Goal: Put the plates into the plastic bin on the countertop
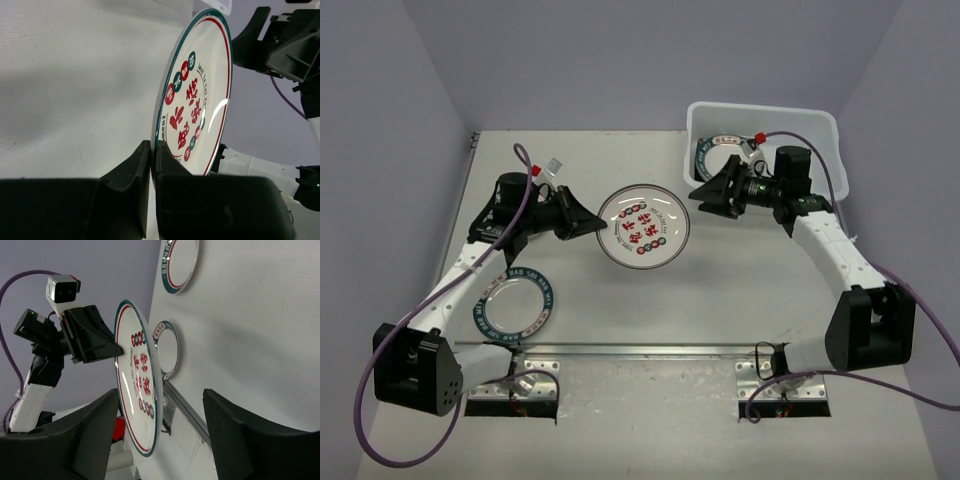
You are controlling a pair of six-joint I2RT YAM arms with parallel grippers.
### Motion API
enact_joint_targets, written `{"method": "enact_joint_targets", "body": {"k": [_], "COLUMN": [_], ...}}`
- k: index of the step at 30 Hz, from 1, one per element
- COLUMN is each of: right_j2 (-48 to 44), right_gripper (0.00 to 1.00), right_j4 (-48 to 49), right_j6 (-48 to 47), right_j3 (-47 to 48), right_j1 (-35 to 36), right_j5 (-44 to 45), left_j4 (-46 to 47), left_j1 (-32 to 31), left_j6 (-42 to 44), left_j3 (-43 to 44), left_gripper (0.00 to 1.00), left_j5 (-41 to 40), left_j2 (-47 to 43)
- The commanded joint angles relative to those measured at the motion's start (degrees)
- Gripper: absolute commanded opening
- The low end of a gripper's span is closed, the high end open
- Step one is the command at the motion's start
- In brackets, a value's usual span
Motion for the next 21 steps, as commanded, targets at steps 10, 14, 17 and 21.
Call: {"method": "enact_joint_targets", "body": {"k": [10,14,17,21], "right_j2": [-2.57,-2.44,-1.37,-0.91], "right_gripper": [0.05,0.00,0.00,0.00], "right_j4": [9.41,10.48,10.55,9.30], "right_j6": [3.79,6.04,7.45,12.76], "right_j3": [-5.70,-4.34,-2.30,0.02], "right_j1": [8.05,7.98,6.87,0.88], "right_j5": [-6.85,-6.79,-6.59,-2.22], "left_j4": [1.53,-4.13,-11.69,-28.54], "left_j1": [-0.22,-0.22,-0.13,0.15], "left_j6": [-2.22,2.84,7.60,13.17], "left_j3": [4.13,10.20,16.38,25.96], "left_gripper": [0.00,0.00,0.75,1.00], "left_j5": [3.75,1.67,-3.89,-24.59], "left_j2": [-3.42,-1.69,-0.46,1.06]}}
